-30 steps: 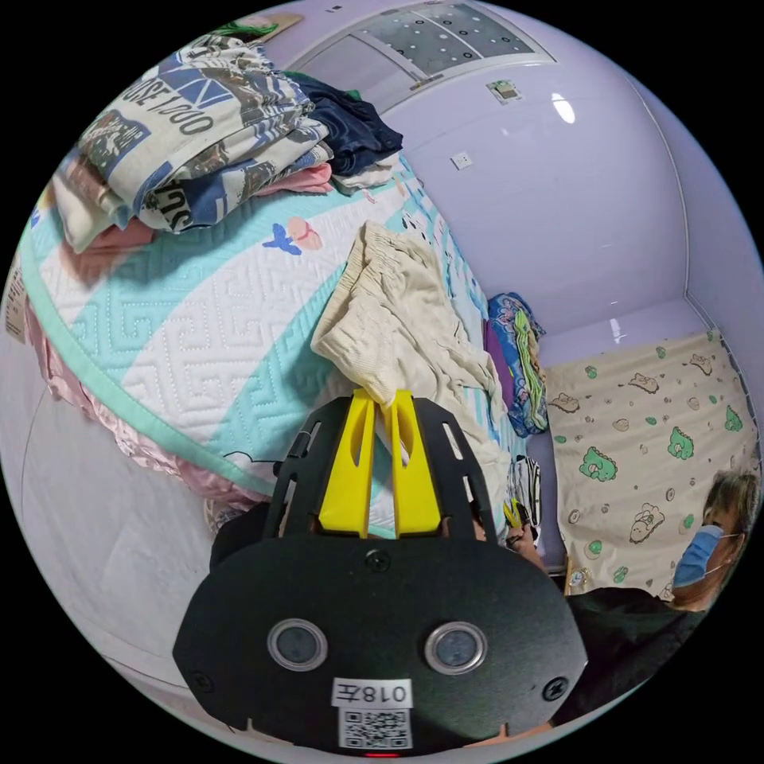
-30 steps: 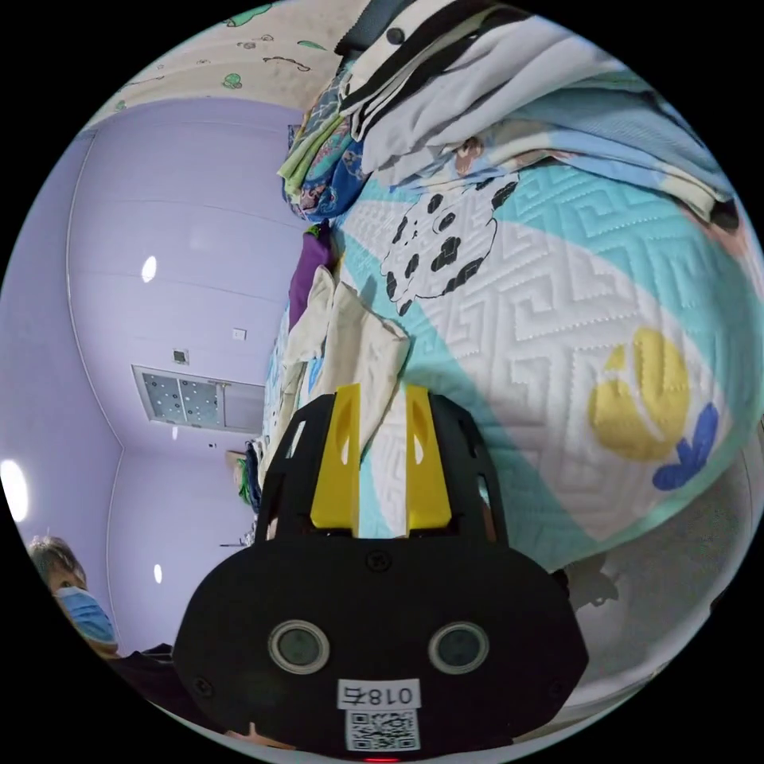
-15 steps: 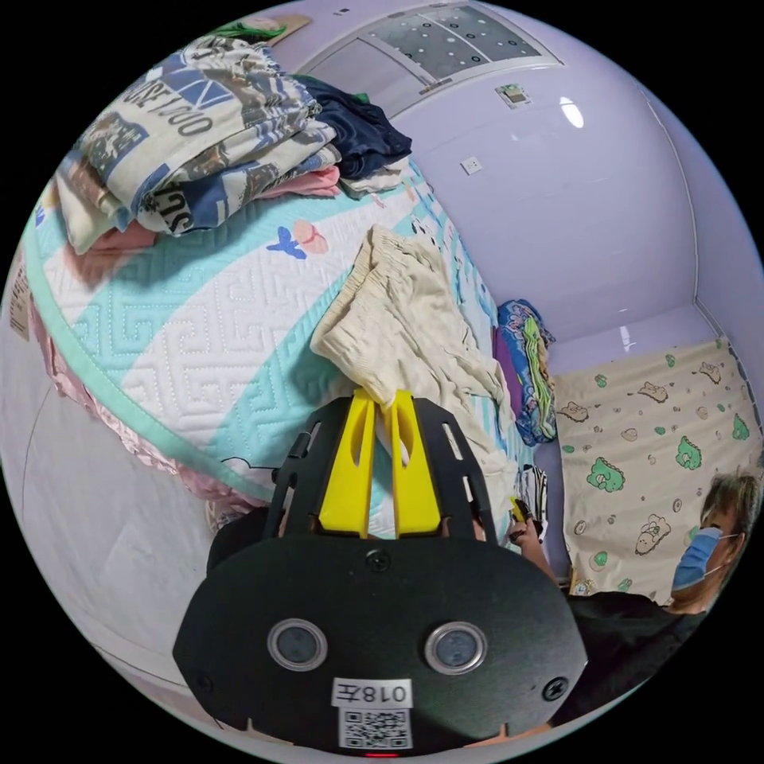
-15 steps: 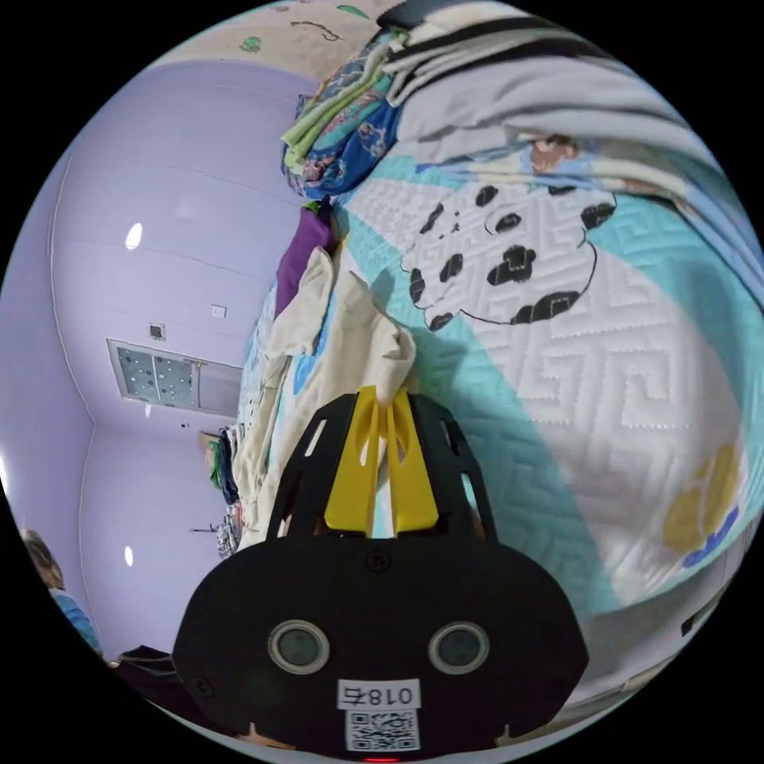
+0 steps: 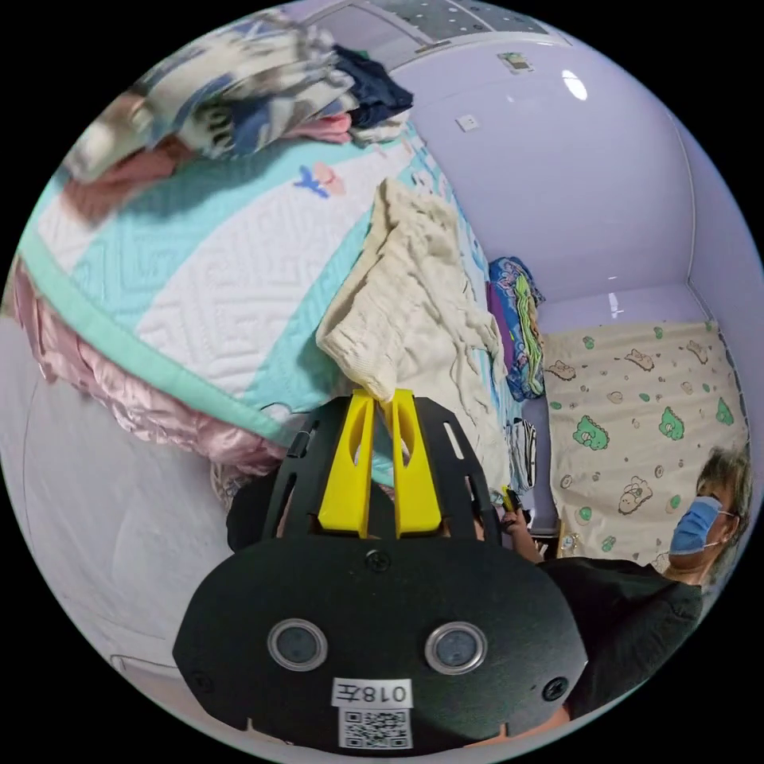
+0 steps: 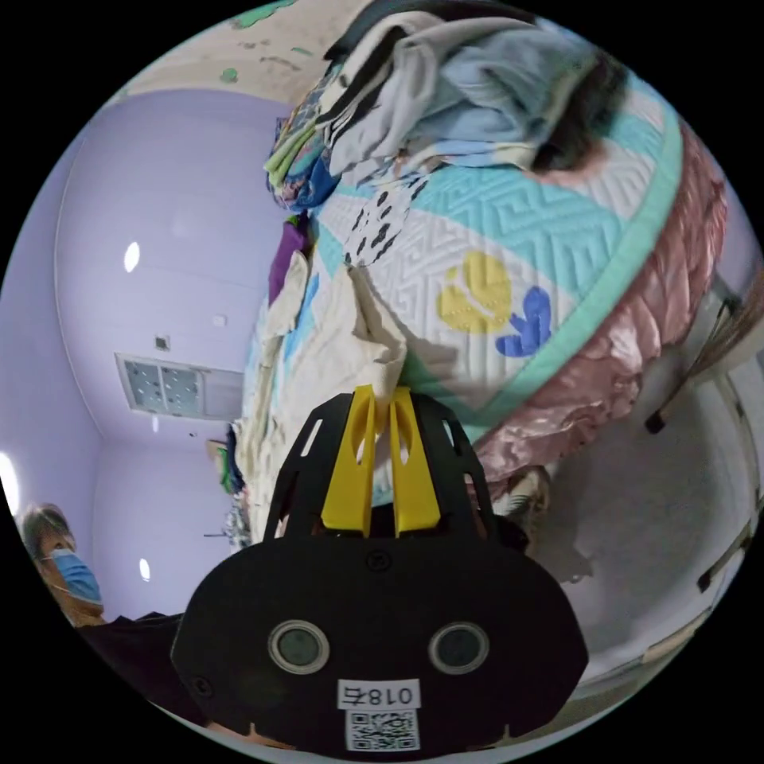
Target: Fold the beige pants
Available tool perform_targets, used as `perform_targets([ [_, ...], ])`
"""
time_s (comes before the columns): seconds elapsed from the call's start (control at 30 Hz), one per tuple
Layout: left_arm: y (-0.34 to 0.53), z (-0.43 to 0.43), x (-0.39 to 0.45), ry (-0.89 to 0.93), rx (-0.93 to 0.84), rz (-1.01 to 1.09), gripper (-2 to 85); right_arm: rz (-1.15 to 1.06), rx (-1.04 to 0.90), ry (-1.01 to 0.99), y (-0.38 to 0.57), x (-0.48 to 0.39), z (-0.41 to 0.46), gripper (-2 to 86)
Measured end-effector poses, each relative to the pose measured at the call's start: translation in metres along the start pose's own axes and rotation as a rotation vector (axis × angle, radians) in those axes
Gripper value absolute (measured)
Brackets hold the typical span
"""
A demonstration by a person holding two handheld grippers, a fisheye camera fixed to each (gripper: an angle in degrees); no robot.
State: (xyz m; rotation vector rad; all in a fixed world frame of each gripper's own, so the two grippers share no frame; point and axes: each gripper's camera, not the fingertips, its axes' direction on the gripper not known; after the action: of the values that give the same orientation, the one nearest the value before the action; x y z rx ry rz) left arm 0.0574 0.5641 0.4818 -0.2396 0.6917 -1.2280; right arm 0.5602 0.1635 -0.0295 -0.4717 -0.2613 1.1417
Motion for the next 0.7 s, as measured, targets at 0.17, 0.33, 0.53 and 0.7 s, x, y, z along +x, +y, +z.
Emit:
perform_targets([
  [0.17, -0.001, -0.07, 0.031, -0.098, 0.121, 0.091, 6.6, -0.247, 0.095, 0.184, 0.022, -0.082, -0.039, 9.6],
  [0.33, -0.081, -0.059, 0.132, -0.296, 0.113, 0.376, 9.2, -0.658, -0.022, 0.243, 0.004, -0.209, 0.063, 11.4],
  [0.53, -0.207, 0.06, 0.234, -0.45, -0.077, 0.736, 11.9, -1.083, -0.161, 0.515, 0.003, -0.317, 0.259, 12.0],
  [0.7, -0.272, 0.105, 0.272, -0.544, -0.147, 0.877, 13.3, -1.191, -0.309, 0.67, 0.004, -0.332, 0.347, 12.4],
])
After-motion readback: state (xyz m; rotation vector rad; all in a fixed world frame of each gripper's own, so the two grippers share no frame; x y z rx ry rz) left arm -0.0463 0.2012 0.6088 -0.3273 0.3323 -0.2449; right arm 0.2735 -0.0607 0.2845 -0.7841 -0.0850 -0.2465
